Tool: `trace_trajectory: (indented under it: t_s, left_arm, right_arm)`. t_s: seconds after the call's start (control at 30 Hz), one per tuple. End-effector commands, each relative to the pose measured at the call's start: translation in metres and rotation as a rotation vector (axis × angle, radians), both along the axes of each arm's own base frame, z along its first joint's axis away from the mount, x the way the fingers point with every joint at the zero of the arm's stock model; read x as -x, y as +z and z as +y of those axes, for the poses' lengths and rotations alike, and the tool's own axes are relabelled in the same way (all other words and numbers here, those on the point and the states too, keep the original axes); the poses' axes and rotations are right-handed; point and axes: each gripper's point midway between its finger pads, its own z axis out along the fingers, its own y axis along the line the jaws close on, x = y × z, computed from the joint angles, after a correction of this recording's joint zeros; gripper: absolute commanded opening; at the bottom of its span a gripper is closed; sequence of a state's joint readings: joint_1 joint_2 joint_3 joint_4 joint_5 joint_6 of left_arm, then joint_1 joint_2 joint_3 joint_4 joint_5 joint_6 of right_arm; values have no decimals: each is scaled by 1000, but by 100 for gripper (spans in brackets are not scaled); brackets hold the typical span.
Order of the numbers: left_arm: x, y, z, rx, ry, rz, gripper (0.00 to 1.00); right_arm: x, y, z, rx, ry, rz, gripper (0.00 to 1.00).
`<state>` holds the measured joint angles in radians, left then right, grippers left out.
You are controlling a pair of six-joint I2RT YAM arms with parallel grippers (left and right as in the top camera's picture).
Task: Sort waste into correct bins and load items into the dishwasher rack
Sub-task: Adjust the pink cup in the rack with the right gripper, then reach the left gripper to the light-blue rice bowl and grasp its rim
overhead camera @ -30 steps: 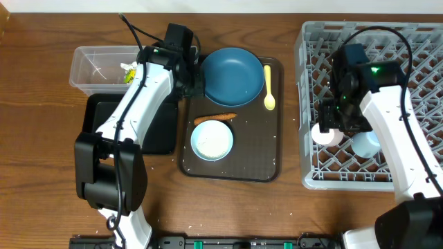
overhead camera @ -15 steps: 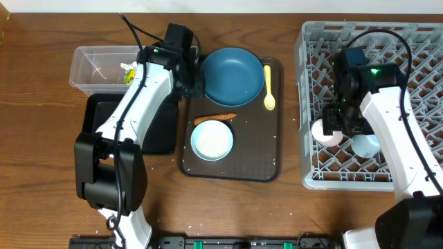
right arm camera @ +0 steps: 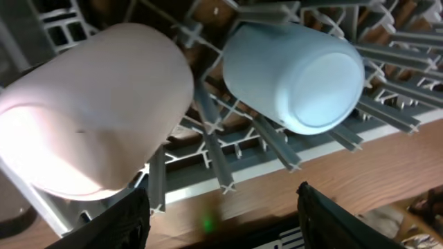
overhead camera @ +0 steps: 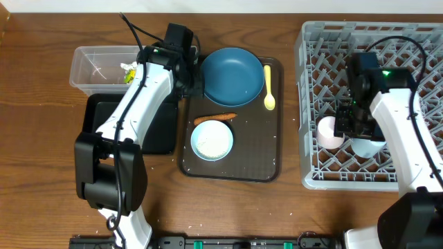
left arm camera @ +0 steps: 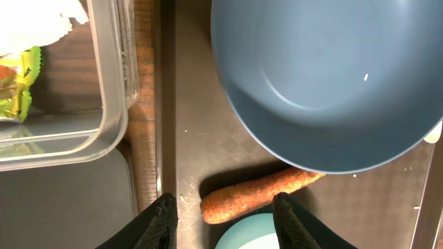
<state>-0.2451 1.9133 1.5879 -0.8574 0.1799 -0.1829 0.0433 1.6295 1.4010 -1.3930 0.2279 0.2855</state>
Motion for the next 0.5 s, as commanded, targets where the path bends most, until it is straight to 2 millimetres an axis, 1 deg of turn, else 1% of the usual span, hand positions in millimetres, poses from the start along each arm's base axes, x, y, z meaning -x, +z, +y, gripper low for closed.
trace_trajectory:
  t_s: [0.0, 0.1, 0.17, 0.23, 0.37, 0.43, 0.47]
  left_arm:
    - [4, -6, 3, -16, -4, 16, 48]
    - [4, -6, 3, -16, -4, 17, 48]
    - [4, -6, 3, -16, -4, 17, 48]
    - [4, -6, 3, -16, -4, 17, 48]
    - [5, -6, 2, -14, -5, 21, 49]
    - [6, -4, -2, 6, -21, 20, 56]
    - [7, -2, -5, 21, -38, 18, 57]
  right_arm:
    - [1, -3, 0, -17, -38, 2, 67]
    - [-4, 2, 5, -47, -39, -21, 67]
    - [-13, 13, 11, -79, -32, -65, 68]
    - [-27, 30, 18, -117, -4, -126, 68]
    - [-56, 76, 35, -172, 72, -281, 72]
    - [-67, 96, 45, -196, 116, -349, 75]
    - [-72, 105, 50, -207, 135, -381, 75]
